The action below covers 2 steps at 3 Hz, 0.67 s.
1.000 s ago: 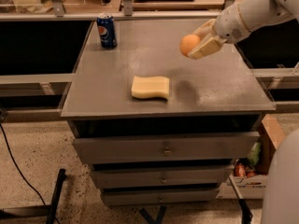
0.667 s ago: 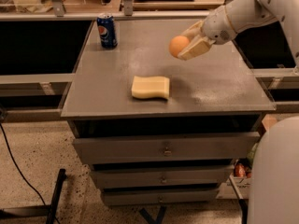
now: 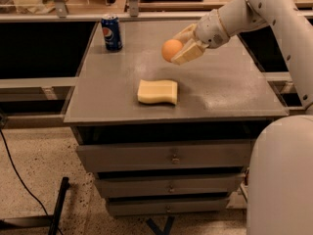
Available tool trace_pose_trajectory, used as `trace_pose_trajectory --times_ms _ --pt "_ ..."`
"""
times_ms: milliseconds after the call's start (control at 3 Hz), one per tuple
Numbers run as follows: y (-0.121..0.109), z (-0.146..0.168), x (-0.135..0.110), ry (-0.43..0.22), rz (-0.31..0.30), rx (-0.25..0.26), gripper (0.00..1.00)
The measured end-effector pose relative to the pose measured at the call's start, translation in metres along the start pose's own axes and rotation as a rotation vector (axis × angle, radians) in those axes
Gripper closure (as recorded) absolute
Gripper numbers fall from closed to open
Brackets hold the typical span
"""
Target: Move orange near pepsi can
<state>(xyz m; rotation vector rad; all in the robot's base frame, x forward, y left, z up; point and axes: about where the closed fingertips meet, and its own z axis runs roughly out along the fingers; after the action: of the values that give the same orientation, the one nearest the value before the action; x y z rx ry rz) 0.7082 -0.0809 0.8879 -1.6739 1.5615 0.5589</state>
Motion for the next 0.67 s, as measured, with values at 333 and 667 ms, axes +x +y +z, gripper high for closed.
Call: trace_pose_trajectory --times_ms 333,667 --pt "-0.003 0.007 -0.016 -0.013 -0.029 0.009 1.00" --pt "-0.006 0.018 -0.028 -0.017 -0.053 0.017 1.00"
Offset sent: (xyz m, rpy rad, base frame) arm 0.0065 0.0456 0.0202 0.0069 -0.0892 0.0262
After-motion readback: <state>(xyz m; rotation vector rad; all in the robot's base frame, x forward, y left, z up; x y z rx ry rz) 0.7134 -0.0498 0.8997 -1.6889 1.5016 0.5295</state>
